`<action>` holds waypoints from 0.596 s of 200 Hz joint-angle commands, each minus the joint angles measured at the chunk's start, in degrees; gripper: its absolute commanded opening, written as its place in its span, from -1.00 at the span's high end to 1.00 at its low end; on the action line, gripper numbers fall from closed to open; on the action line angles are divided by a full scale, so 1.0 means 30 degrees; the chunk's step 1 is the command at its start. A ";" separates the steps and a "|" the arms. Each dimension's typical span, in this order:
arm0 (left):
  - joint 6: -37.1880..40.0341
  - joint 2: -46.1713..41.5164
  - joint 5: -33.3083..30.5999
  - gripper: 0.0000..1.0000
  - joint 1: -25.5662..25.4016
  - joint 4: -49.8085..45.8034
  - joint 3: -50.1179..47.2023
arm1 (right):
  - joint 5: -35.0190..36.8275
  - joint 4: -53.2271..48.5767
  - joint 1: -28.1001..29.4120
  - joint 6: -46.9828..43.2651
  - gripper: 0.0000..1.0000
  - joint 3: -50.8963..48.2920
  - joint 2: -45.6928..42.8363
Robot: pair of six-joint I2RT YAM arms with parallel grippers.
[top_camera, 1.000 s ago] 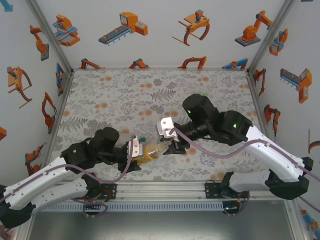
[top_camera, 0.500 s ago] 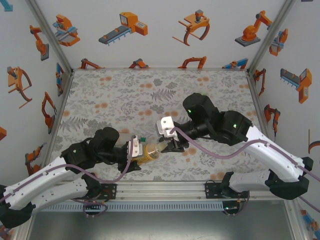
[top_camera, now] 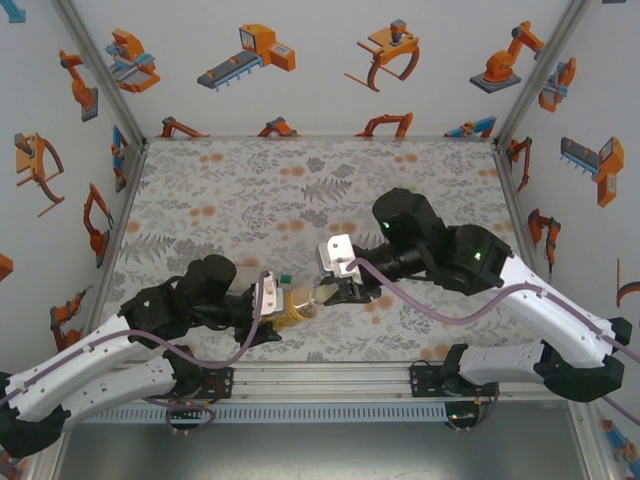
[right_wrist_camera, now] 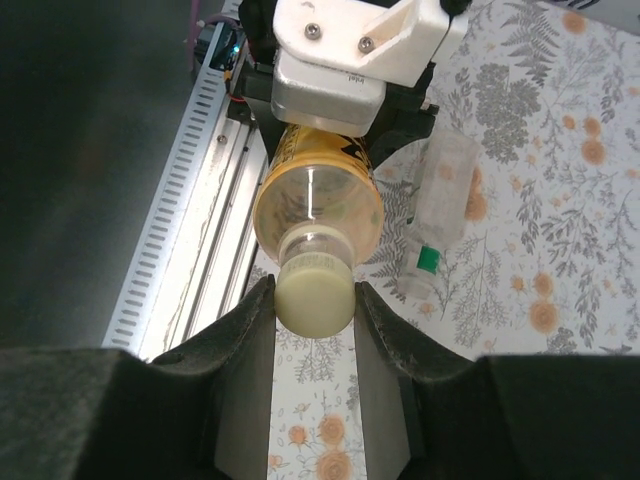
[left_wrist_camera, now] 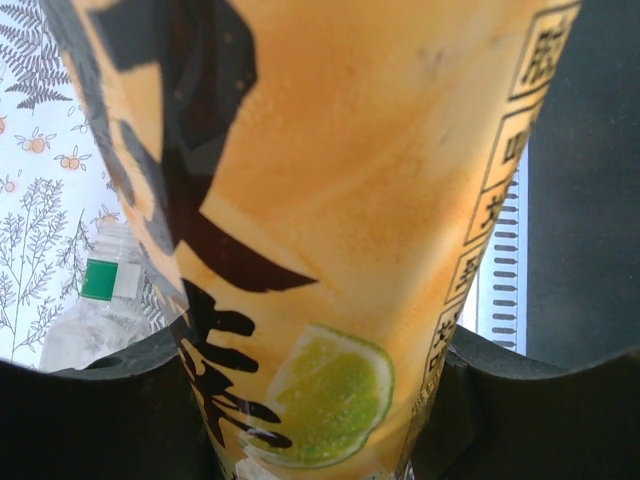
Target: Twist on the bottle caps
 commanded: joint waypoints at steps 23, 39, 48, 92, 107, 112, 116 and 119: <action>-0.0094 -0.0416 0.1118 1.00 -0.0077 0.0084 0.0418 | 0.0279 0.3214 0.0123 0.1525 0.71 -0.1867 -0.1942; -0.0093 -0.0467 0.1148 1.00 -0.0072 0.0189 0.0422 | 0.0179 0.4133 0.0147 0.1977 0.74 -0.2330 -0.2173; -0.0093 -0.0456 0.1178 1.00 -0.0077 0.0223 0.0447 | -0.0006 0.4624 0.0121 0.2202 0.74 -0.2521 -0.2216; -0.0108 -0.0497 0.1327 1.00 -0.0074 0.0388 0.0535 | -0.0789 0.5358 0.0134 0.2689 0.74 -0.2854 -0.1880; -0.0123 -0.0546 0.1327 1.00 -0.0078 0.0492 0.0507 | -0.0920 0.5311 0.0174 0.2724 0.75 -0.2994 -0.1807; -0.0151 -0.0560 0.1327 1.00 -0.0078 0.0521 0.0519 | -0.0972 0.5339 0.0164 0.2753 0.75 -0.3052 -0.1778; -0.0152 -0.0580 0.1327 1.00 -0.0074 0.0530 0.0525 | -0.1002 0.5371 0.0148 0.2777 0.75 -0.3086 -0.1770; -0.0167 -0.0623 0.1327 1.00 -0.0077 0.0550 0.0508 | -0.1009 0.5369 0.0158 0.2784 0.75 -0.3112 -0.1776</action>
